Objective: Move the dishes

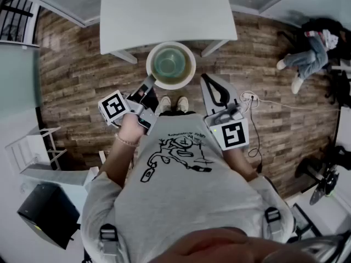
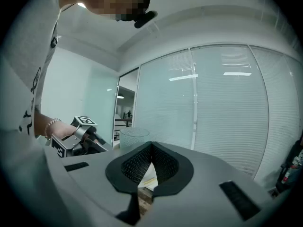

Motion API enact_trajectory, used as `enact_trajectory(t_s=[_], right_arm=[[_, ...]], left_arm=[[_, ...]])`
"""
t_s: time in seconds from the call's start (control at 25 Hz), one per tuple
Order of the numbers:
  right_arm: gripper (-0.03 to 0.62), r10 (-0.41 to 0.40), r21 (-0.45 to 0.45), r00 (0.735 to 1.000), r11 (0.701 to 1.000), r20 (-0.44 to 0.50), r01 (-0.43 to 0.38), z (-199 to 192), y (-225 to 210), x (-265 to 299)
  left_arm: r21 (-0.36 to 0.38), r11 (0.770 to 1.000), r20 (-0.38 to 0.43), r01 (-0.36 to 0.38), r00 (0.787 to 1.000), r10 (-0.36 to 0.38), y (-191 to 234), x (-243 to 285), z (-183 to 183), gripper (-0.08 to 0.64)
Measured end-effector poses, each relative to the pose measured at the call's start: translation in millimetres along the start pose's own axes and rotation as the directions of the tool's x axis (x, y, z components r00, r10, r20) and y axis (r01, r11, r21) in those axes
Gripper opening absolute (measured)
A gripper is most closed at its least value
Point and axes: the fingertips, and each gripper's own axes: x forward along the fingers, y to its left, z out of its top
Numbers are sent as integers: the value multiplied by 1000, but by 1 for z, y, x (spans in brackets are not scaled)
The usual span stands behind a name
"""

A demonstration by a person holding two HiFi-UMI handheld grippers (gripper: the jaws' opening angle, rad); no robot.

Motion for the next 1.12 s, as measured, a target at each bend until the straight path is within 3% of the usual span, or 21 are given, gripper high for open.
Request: enact_trajectory(t_s=[1.12], right_arm=[[38,54,44,998,998,41,-55,-8,-54,-26]], left_arm=[[-3,1000,49,-5,999,5,-13,52,-41,15]])
